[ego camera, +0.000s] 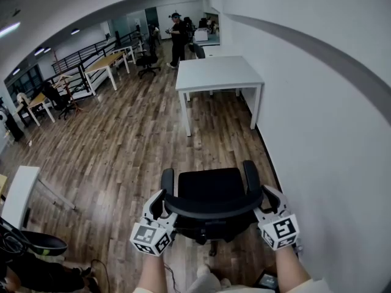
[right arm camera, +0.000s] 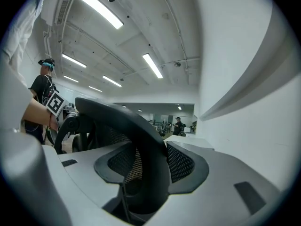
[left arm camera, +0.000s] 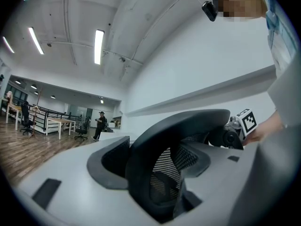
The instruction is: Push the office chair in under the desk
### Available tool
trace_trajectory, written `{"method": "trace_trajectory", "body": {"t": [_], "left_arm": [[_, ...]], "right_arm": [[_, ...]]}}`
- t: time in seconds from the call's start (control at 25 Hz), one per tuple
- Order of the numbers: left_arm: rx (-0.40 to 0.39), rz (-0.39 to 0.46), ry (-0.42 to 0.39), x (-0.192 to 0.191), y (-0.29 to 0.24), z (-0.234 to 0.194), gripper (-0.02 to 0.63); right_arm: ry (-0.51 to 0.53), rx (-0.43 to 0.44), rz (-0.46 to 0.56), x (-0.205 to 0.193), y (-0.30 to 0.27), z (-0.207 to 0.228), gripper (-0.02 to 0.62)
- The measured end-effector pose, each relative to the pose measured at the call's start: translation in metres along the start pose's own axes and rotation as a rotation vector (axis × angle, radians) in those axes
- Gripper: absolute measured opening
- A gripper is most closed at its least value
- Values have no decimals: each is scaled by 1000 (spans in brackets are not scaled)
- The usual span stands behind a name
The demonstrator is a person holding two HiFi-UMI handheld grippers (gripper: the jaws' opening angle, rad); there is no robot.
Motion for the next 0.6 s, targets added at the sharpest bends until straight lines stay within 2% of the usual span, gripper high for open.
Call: {"method": "trace_trajectory", "body": {"t": [0.28, 0.6], "left_arm": [[-22, 17, -14, 8, -37, -5, 267], [-79, 36, -25, 19, -78, -18, 265]], "right_arm": [[-13, -38, -8, -4, -19, 28, 222], [-38, -112, 35, 6, -37, 50, 222]]}}
Point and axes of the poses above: the fingertips, and each gripper's own axes: y backward along the fingers, z to its right, x out of its top, the point moved 3 cm from there along y, backward along the fingers, and after that the axes turned 10 degrees about -z, right-handed, at the moved point
